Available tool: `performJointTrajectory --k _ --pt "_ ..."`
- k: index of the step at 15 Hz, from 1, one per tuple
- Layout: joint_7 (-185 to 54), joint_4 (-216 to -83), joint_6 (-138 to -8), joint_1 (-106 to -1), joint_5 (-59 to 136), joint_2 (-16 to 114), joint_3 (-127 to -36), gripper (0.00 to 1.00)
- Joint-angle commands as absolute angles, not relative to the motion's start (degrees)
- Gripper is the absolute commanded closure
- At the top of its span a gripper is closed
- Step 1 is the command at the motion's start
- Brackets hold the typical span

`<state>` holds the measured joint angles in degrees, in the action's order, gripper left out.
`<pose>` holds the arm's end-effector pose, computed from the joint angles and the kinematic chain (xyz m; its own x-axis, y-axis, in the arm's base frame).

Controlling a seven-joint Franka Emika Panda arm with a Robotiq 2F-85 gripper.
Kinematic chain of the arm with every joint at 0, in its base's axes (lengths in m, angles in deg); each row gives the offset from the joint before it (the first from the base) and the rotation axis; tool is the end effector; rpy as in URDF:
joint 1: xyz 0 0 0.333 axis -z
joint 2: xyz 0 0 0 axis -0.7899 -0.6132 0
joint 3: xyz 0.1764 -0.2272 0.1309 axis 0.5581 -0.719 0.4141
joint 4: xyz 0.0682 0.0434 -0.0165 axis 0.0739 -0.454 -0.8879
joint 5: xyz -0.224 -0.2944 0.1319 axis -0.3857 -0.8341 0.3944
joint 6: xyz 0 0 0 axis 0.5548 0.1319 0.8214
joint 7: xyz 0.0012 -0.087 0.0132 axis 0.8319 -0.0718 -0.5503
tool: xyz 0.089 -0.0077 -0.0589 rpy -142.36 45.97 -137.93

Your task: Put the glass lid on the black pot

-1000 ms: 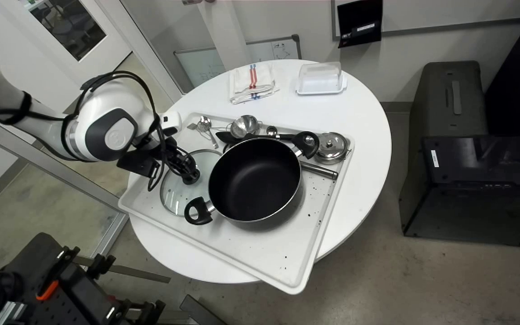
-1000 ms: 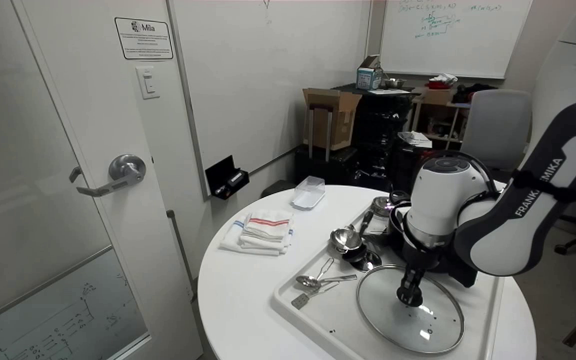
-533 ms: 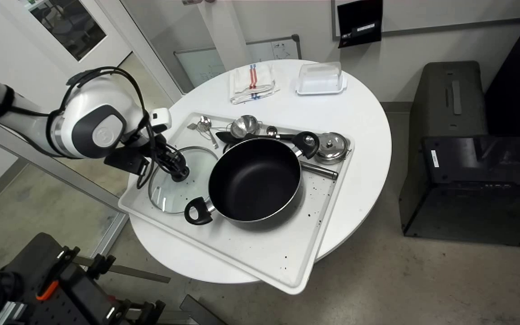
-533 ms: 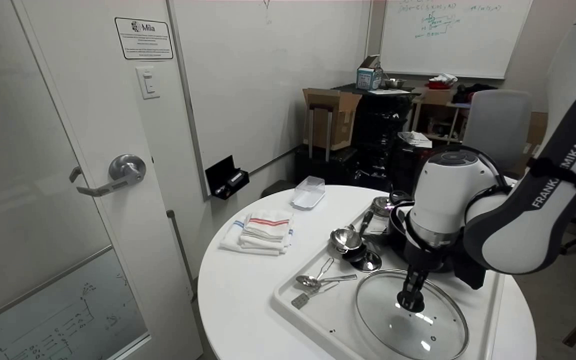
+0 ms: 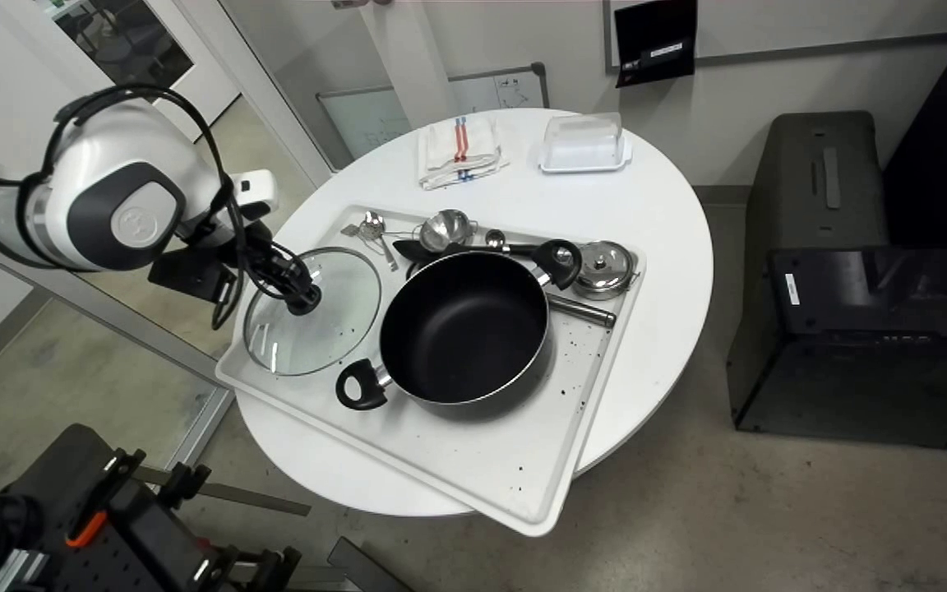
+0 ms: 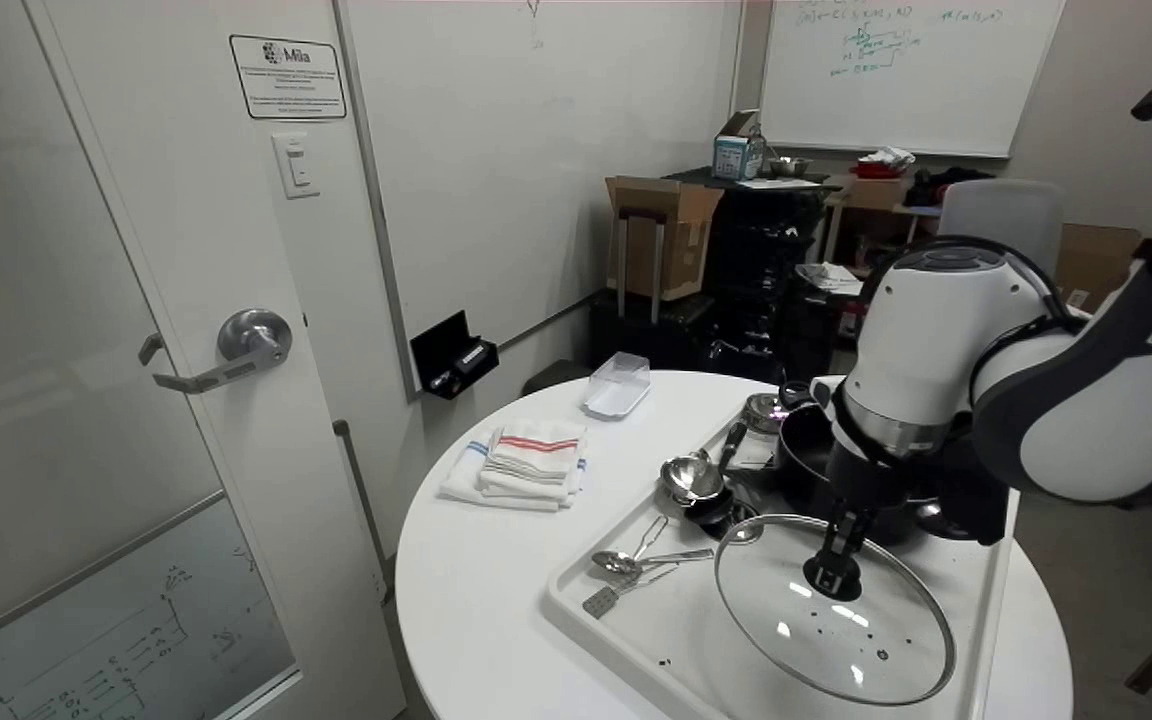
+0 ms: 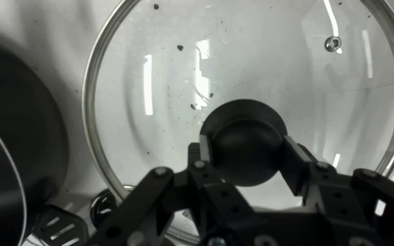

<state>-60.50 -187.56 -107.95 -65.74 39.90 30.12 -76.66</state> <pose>0.4996 0.1290 0.0877 0.9922 0.1114 0.0555 0.1121 -0.9937 -0.0086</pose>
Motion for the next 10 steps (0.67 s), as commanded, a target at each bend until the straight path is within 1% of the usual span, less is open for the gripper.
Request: performJointTrajectory --k 1,5,10 --pt "-61.8 -191.9 -106.3 -64.1 40.6 37.7 -75.6 0.75" --pt "-60.9 -193.2 -106.4 -62.9 41.4 42.1 -75.8 0.75" --pt "-56.7 -191.3 -105.7 -64.1 40.4 43.4 -81.2 0.75"
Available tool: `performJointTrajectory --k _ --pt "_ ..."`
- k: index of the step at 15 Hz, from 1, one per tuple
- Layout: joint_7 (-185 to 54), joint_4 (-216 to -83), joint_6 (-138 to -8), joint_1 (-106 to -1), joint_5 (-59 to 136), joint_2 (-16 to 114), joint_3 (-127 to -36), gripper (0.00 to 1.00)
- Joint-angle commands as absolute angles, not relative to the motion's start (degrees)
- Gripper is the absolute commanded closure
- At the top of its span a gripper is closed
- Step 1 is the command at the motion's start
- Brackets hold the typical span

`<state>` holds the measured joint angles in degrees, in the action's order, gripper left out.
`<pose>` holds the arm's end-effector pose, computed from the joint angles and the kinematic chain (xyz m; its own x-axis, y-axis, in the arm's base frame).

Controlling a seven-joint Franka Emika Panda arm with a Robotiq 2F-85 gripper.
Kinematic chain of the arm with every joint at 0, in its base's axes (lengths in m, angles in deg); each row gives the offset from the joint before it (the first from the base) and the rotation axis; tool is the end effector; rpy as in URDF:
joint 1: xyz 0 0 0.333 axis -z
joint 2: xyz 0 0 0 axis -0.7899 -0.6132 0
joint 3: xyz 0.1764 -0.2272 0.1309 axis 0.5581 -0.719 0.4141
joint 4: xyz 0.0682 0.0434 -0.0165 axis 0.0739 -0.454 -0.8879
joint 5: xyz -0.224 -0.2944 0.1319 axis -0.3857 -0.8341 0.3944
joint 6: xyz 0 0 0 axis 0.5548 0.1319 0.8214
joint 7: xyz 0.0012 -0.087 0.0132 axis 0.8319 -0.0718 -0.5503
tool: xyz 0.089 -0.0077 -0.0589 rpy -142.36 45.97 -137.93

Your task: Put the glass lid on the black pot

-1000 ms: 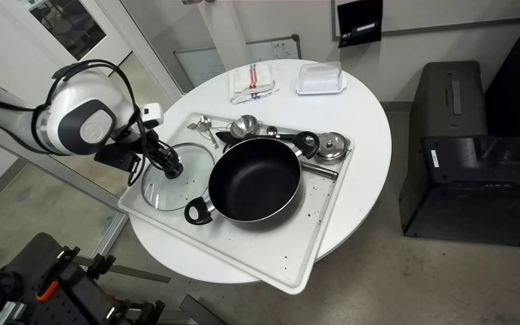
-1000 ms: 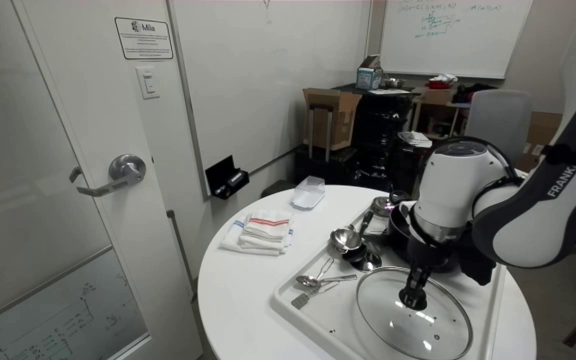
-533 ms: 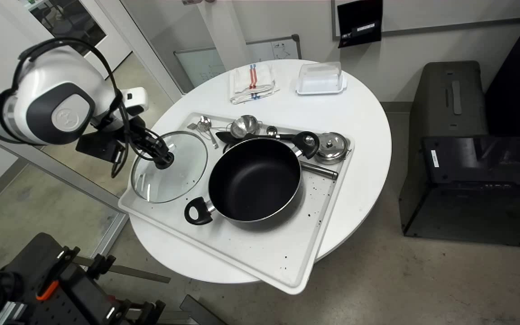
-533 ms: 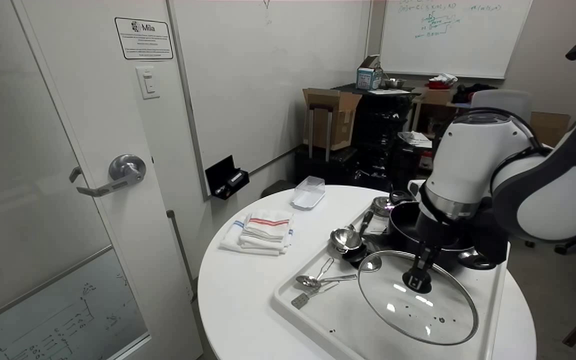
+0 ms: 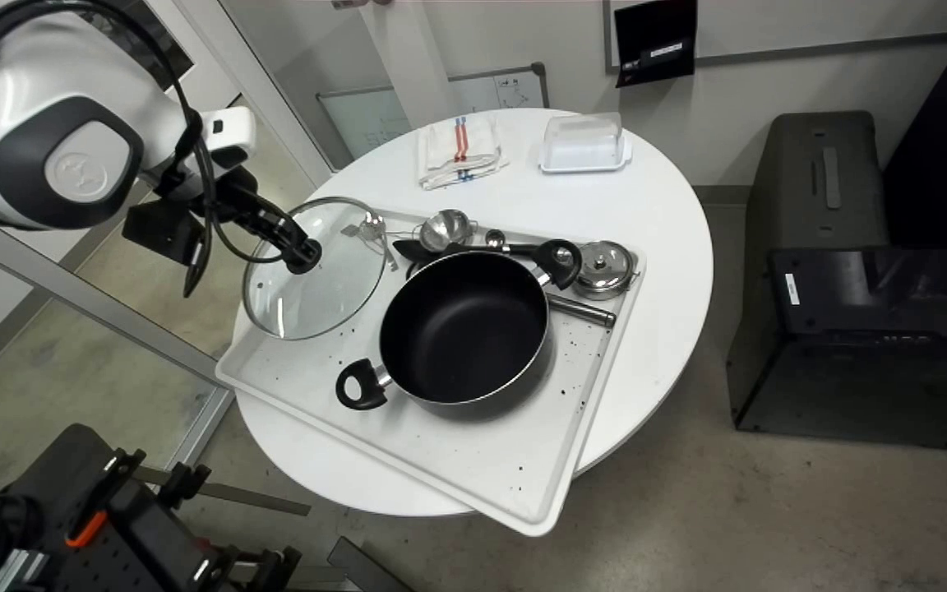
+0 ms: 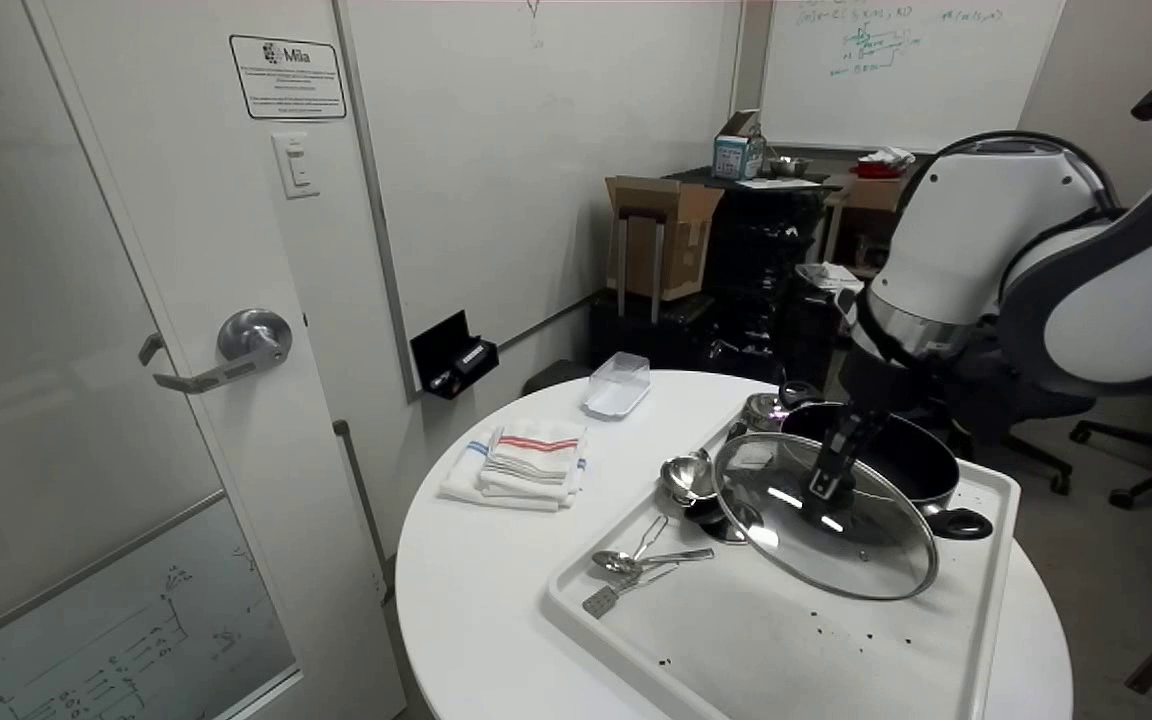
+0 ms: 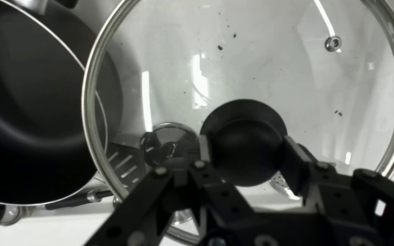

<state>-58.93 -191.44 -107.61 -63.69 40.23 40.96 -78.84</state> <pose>0.5167 0.0918 0.1660 0.9852 0.0093 0.1711 0.0117 -0.9998 -0.0131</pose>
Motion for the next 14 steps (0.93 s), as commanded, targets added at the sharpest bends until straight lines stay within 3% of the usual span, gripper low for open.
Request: performJointTrajectory --k 1,14 --pt "-56.0 -190.9 -105.4 -64.1 40.4 43.3 -82.1 0.75" --pt "-47.3 -179.4 -95.8 -58.3 43.3 36.3 -86.7 0.75"
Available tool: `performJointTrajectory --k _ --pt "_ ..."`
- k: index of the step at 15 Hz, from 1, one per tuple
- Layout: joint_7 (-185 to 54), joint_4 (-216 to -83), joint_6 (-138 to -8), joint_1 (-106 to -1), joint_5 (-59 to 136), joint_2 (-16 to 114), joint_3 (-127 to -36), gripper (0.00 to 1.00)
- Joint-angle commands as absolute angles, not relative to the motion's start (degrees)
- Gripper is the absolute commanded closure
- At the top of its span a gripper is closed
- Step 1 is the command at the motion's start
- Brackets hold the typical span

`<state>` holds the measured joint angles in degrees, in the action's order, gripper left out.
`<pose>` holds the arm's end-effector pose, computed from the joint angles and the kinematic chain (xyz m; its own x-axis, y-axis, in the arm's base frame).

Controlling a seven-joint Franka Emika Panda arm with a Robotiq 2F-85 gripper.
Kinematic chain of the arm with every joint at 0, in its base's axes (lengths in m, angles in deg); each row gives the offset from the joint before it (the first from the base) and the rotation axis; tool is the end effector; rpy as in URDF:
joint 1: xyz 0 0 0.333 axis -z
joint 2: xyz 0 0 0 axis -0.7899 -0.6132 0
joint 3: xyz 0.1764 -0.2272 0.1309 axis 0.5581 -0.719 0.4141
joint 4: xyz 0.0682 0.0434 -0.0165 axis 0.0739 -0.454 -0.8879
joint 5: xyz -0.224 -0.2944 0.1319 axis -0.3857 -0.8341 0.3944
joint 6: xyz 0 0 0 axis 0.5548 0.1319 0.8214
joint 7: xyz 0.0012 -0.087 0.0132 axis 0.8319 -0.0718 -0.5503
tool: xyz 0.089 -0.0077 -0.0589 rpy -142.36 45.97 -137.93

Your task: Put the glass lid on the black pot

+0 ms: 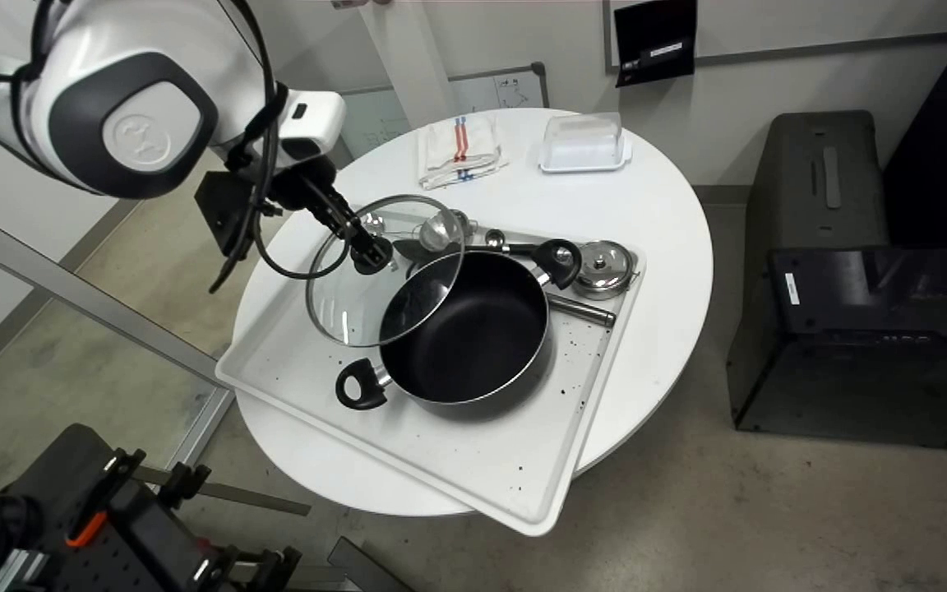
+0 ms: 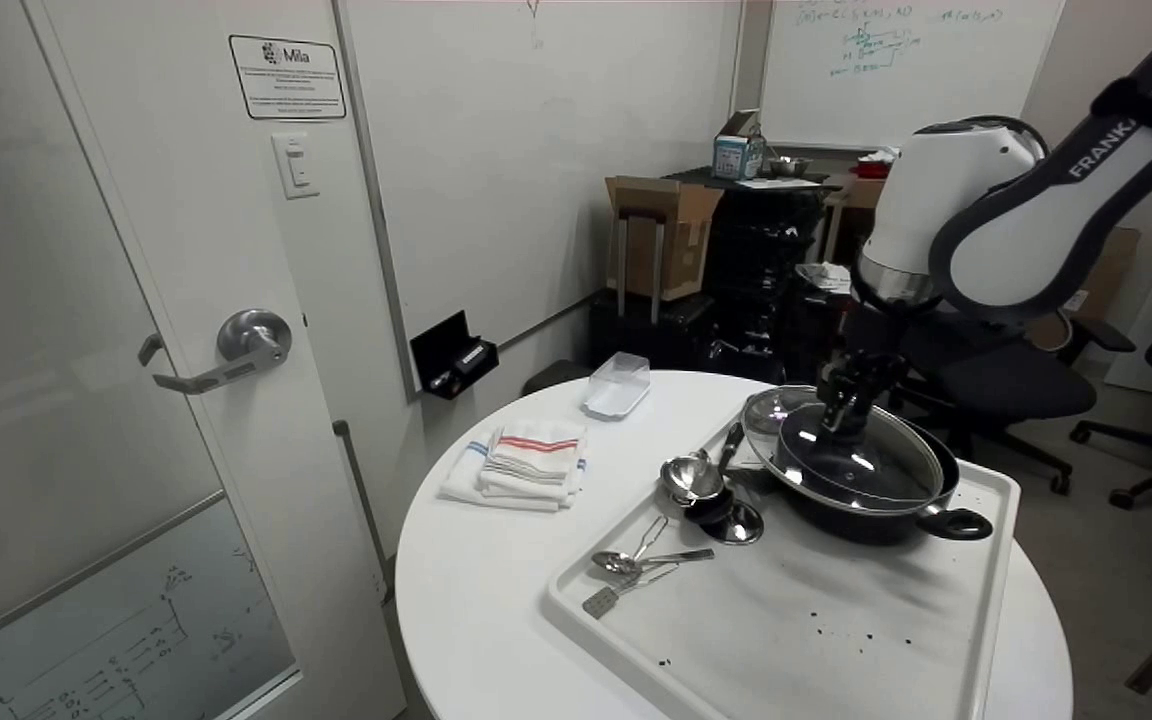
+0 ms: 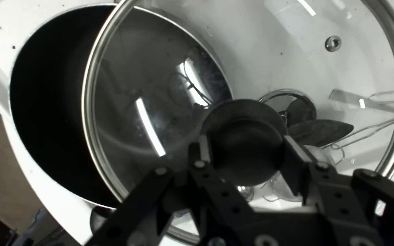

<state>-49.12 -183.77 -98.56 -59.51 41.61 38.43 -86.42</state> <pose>0.5586 -0.0194 0.1734 0.9250 -0.3582 0.1264 -0.3644 -0.9308 0.0291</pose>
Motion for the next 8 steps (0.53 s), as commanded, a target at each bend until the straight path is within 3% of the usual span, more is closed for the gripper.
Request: performJointTrajectory --k 1,8 --pt "-46.8 -178.4 -95.2 -57.7 43.8 35.4 -86.8 0.75" --pt "-43.2 -173.2 -92.9 -56.4 45.6 30.5 -88.4 0.75"
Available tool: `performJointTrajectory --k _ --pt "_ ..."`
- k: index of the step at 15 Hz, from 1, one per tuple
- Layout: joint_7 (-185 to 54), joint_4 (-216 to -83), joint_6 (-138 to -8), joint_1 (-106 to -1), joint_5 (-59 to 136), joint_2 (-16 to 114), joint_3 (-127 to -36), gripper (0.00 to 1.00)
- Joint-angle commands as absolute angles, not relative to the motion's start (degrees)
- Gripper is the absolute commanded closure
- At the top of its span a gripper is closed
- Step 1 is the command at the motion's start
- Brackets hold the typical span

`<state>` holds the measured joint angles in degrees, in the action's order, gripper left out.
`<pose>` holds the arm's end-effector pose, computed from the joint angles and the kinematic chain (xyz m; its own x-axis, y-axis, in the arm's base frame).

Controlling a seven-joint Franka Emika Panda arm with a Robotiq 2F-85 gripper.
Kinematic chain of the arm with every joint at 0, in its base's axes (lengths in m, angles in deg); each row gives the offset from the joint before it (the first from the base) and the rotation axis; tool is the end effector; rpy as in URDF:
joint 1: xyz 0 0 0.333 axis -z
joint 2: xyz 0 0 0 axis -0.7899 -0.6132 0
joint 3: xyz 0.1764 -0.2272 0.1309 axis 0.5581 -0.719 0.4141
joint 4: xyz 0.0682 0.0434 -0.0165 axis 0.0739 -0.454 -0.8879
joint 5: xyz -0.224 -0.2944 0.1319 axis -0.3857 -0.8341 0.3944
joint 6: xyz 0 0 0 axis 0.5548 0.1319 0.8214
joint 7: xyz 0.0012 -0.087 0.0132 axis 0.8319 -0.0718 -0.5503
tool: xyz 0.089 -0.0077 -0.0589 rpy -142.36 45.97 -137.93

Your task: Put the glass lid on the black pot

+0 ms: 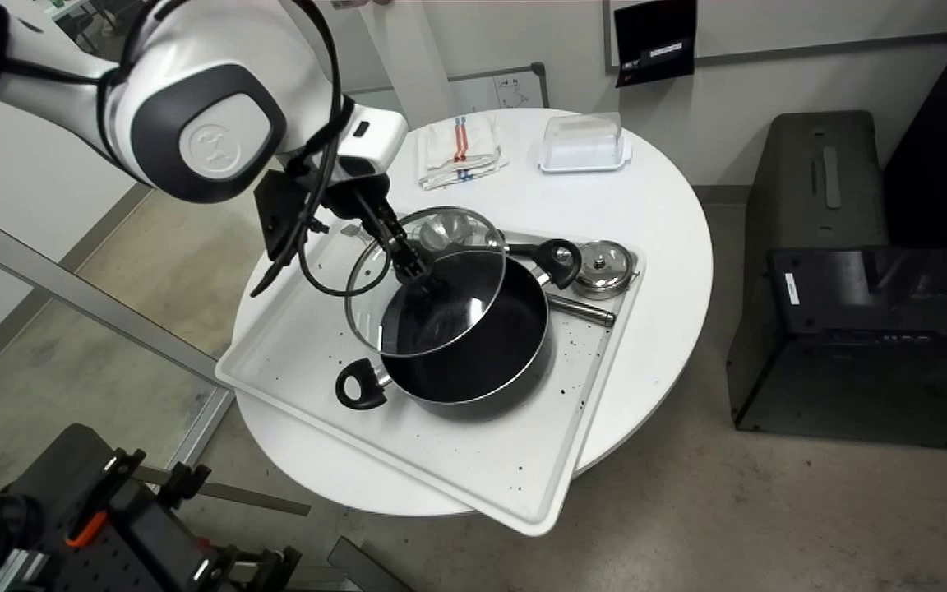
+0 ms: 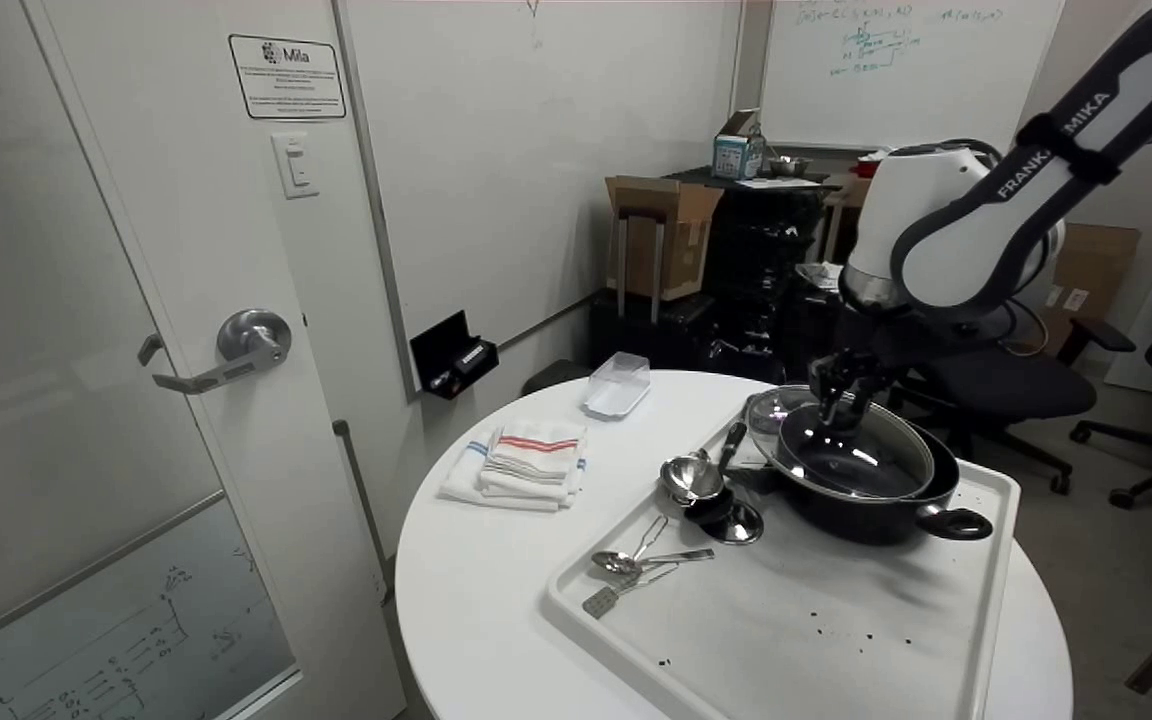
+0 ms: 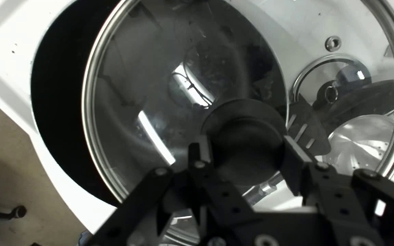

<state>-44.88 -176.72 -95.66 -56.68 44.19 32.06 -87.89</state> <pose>0.5817 -0.0650 0.1493 0.8499 -0.5169 0.1027 -0.5228 -0.8514 0.0411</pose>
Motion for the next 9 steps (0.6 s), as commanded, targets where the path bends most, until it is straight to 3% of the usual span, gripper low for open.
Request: performJointTrajectory --k 1,9 --pt "-42.8 -172.7 -92.6 -56.3 46.0 30.0 -88.5 0.75" --pt "-40.7 -170.5 -89.7 -54.9 48.3 28.4 -89.2 0.75"
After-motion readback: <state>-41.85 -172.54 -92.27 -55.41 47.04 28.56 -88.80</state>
